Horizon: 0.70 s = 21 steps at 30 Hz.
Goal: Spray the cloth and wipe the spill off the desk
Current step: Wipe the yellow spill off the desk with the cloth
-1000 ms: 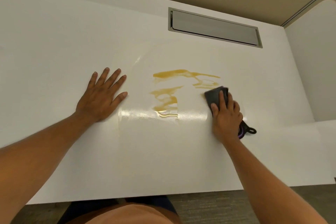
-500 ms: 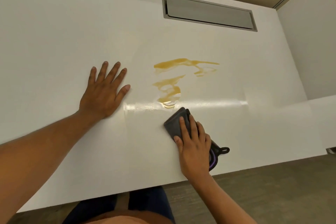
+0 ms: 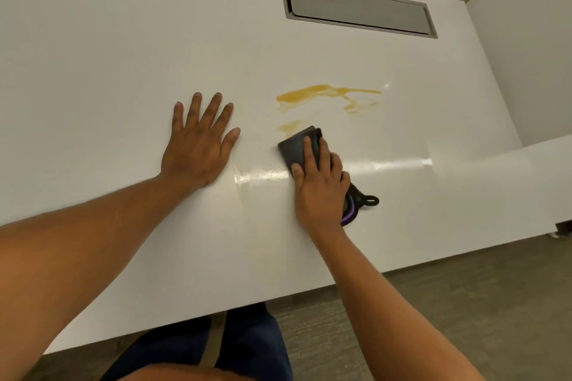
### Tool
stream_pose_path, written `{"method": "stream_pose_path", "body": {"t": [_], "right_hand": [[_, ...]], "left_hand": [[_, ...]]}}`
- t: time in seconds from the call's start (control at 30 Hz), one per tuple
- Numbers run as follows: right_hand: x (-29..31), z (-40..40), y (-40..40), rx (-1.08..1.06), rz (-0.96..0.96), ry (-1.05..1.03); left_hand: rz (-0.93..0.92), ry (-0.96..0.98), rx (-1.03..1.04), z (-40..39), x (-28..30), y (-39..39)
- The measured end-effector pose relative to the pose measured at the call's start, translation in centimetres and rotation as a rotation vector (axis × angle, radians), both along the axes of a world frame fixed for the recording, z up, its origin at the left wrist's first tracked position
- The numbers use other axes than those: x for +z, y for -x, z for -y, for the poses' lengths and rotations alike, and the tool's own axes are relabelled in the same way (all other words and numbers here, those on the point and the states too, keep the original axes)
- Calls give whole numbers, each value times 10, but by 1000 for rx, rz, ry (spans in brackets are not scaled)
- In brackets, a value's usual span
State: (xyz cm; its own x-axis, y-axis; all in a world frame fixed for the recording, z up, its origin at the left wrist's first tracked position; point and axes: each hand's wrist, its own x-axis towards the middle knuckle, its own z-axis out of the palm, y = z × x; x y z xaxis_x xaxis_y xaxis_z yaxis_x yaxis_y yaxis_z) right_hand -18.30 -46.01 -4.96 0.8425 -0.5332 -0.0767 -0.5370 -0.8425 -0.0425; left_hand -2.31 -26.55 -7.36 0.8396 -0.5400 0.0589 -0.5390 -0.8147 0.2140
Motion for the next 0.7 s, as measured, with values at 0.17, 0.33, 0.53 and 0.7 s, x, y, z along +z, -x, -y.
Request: {"method": "stream_pose_path", "body": {"t": [0.17,0.33,0.53,0.7], "right_hand": [[-5,-47,70,59,-14,-27],[-3,-23,11,91,-8,-4],[-5,18,-104,-43,24,5],[-7,-4,-70,31,39,-7]], "left_hand": [[4,-39,-5,0,4,3],[-2,-54,1,2,4,1],[21,-61,6,2,6,2],[6,-56,5,2,9,2]]}}
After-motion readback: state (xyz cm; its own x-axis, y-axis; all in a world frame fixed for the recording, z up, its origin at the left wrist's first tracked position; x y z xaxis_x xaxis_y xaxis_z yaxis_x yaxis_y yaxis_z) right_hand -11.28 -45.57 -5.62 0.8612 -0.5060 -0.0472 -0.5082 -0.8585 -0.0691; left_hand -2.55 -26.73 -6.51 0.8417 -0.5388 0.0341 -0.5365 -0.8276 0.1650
